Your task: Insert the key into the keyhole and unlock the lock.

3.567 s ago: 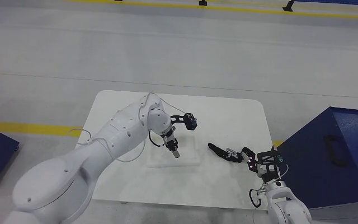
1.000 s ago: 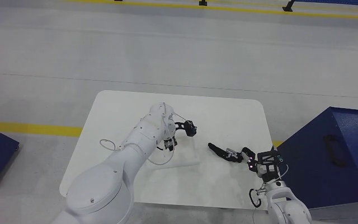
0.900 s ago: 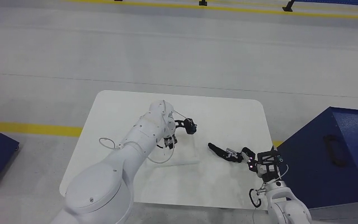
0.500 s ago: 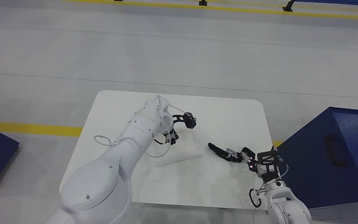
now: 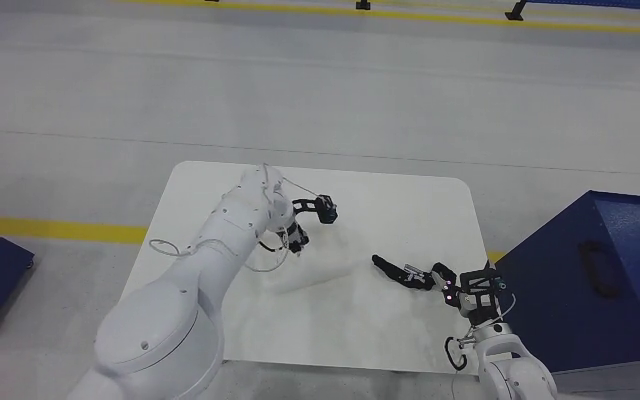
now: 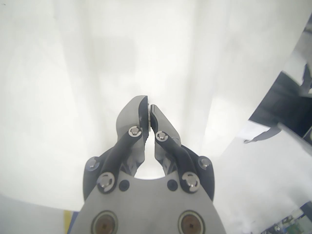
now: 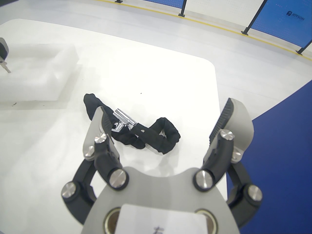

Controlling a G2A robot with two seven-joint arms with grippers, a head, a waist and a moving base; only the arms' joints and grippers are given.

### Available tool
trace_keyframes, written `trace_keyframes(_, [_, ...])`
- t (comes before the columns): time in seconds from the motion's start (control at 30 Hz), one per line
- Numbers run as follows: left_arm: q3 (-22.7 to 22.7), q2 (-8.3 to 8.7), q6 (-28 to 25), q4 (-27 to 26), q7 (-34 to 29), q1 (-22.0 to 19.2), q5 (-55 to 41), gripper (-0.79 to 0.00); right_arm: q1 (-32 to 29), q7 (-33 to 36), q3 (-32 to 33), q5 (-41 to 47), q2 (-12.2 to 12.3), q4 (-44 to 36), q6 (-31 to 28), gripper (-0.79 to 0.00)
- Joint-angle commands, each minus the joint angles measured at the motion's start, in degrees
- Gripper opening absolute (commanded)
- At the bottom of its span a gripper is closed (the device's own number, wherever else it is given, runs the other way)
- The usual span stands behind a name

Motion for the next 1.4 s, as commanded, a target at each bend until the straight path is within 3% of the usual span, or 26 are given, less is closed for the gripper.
trace_keyframes(0.0, [1.0,0.1,1.8,-1.7,0.6,0.1,3.6,-0.785,0.0,0.0,0.0,0.0,0.0,0.0,0.0,0.0])
trace_keyframes(0.13, [1.3,0.59,1.4,-3.8,2.3,0.1,5.6,-0.785,0.0,0.0,0.0,0.0,0.0,0.0,0.0,0.0])
trace_keyframes(0.17, [0.6,0.81,-0.9,-3.7,3.3,0.4,4.0,-0.785,0.0,0.0,0.0,0.0,0.0,0.0,0.0,0.0])
trace_keyframes(0.27, [0.5,1.1,-0.8,-3.3,1.4,0.5,4.0,-0.785,0.0,0.0,0.0,0.0,0.0,0.0,0.0,0.0])
trace_keyframes(0.33, [-0.8,1.57,-3.9,-3.0,3.3,-0.2,1.6,-0.785,0.0,0.0,0.0,0.0,0.0,0.0,0.0,0.0])
trace_keyframes(0.53, [-2.1,3.47,-4.0,-4.2,9.5,-1.7,1.2,-0.785,0.0,0.0,0.0,0.0,0.0,0.0,0.0,0.0])
trace_keyframes(0.67, [-3.1,5.69,-3.3,-8.5,20.6,-2.0,3.7,-0.785,0.0,0.0,0.0,0.0,0.0,0.0,0.0,0.0])
trace_keyframes(0.8, [-5.0,9.1,-4.0,-15.2,32.3,-0.3,5.7,-0.785,0.0,0.0,0.0,0.0,0.0,0.0,0.0,0.0])
trace_keyframes(0.93, [-8.0,14.29,-4.0,-24.5,42.2,2.8,8.4,-0.785,0.0,0.0,0.0,0.0,0.0,0.0,0.0,0.0])
trace_keyframes(1.07, [-12.7,20.41,-4.0,-36.0,47.2,8.2,11.9,-0.785,0.0,0.0,0.0,0.0,0.0,0.0,0.0,0.0])
trace_keyframes(1.37, [-13.1,20.94,-4.0,-37.1,47.4,8.7,12.1,-0.785,0.0,0.0,0.0,0.0,0.0,0.0,0.0,0.0])
